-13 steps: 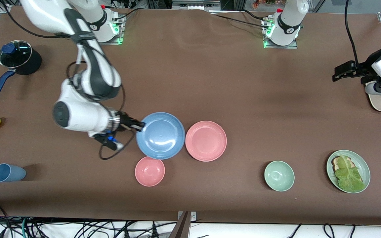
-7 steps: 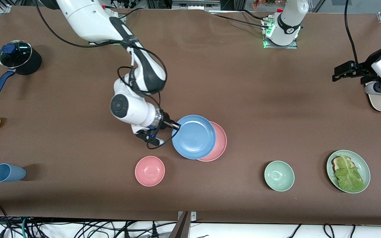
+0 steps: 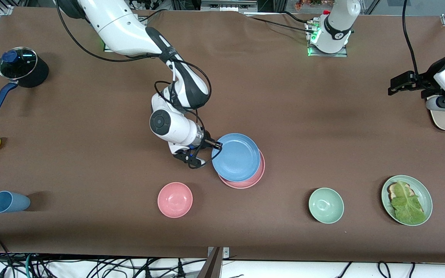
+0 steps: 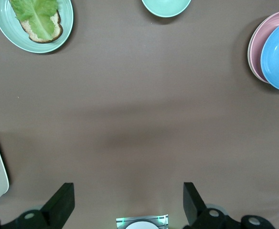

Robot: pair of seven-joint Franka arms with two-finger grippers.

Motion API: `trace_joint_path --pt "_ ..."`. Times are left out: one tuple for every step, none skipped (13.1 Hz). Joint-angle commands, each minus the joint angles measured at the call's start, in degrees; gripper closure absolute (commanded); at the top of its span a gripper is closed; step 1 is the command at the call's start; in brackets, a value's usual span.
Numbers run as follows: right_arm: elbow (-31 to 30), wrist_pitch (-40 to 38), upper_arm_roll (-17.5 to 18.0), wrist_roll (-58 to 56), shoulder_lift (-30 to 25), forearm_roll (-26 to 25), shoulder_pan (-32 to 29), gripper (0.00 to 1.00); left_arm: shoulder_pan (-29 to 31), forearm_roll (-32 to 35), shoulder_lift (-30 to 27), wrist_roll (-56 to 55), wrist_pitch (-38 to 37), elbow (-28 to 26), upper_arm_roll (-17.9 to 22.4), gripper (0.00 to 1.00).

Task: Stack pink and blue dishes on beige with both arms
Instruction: 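Carry the blue plate with the right gripper onto the pink plate, then open the right gripper to release the blue plate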

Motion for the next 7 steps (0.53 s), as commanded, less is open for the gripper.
trace_joint_path --pt "2.2 1.5 -0.3 0.3 1.5 0.1 0.6 1.00 -0.1 -0.6 -0.1 -0.3 0.5 -0.1 0.1 0.00" --pt "2.2 1.4 -0.4 0.4 1.5 0.0 0.6 0.54 -0.1 -0.6 -0.1 -0.3 0.5 -0.1 0.1 0.00" --pt "2.2 1.5 -0.6 0.2 1.3 -1.4 0.9 0.02 -0.1 -0.6 0.0 -0.3 0.5 -0.1 0.1 0.00" --pt "2.2 1.5 -0.7 0.2 1.0 -5.7 1.2 0.00 -0.1 -0.6 0.0 -0.3 0.5 -0.1 0.1 0.00" --pt "2.2 1.3 -0.7 0.2 0.7 -8.9 1.2 0.00 -0.1 -0.6 0.0 -0.3 0.5 -0.1 0.1 0.00" --pt "2.2 1.2 -0.7 0.2 0.3 -10.0 1.1 0.00 -0.1 -0.6 0.0 -0.3 0.5 -0.1 0.1 0.00" --pt "2.2 1.0 -0.8 0.2 -0.6 -10.2 0.9 0.00 -0.1 -0.6 0.0 -0.3 0.6 -0.1 0.1 0.00"
